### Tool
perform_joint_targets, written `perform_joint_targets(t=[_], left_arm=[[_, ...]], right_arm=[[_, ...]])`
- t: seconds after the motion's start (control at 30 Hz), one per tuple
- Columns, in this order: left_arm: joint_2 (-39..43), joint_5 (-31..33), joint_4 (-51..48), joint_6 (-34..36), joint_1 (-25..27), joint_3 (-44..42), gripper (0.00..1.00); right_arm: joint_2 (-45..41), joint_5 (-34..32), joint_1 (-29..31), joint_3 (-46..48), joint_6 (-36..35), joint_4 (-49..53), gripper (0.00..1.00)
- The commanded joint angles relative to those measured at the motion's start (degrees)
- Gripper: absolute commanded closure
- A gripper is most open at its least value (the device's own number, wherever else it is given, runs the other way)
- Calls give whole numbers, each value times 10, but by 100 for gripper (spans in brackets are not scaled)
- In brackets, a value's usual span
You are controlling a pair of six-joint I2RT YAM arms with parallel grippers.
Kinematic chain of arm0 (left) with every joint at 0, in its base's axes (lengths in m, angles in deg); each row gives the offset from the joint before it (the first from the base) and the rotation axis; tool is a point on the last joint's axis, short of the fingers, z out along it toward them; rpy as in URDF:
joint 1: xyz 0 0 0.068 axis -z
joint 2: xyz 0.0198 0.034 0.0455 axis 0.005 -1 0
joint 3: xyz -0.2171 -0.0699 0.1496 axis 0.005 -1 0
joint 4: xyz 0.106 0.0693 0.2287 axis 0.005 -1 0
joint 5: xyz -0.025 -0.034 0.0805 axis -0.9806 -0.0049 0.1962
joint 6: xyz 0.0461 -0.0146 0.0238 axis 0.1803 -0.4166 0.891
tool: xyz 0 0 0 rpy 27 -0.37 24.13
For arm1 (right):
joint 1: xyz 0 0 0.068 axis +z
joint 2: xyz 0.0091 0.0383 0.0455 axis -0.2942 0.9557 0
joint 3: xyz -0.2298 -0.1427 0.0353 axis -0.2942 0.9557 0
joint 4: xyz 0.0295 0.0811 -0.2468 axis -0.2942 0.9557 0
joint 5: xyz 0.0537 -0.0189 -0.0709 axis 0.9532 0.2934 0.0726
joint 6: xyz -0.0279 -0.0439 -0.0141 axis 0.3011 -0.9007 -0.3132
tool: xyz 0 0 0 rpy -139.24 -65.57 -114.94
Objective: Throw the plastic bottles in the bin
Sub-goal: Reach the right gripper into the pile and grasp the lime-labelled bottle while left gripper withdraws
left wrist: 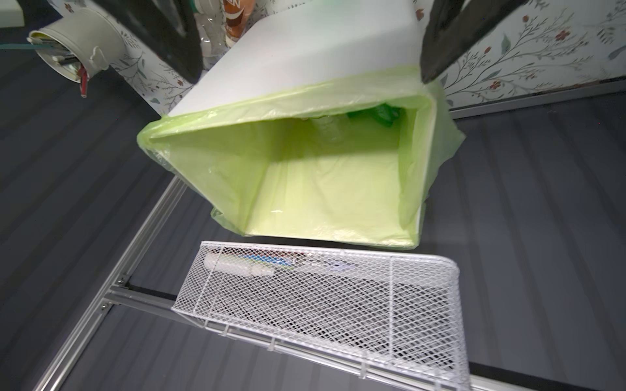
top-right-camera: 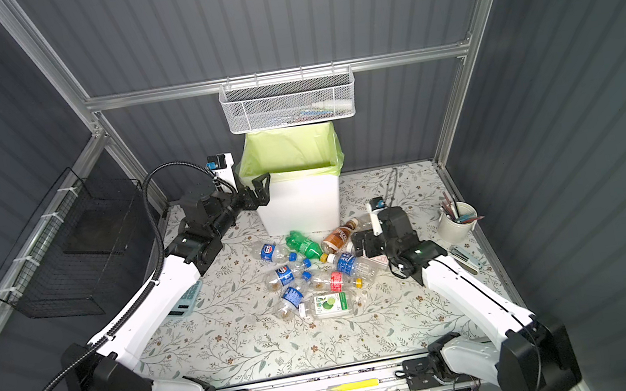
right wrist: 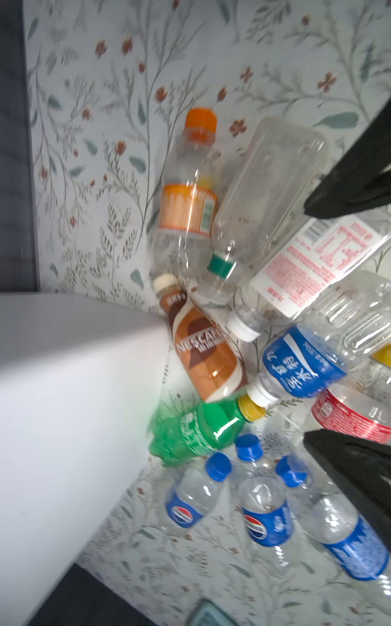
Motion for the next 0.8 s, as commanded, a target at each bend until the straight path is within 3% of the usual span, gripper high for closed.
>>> perform_joint_targets(t=[0.0,0.23,0.43,0.77], left_arm=[[30,60,-21,8,1,-49,0],[64,144,-55,-5,1,-141,0],[78,176,-75,-23,0,-183,0],[86,183,-94,-32,0,-203,0]], right_arm=[[26,20,51,-26,-101,47,1],[75,66,157,-46,-189,77,1],[133,47,239,-76,-235,143,1],[199,37,289,-81,-243,161,3]])
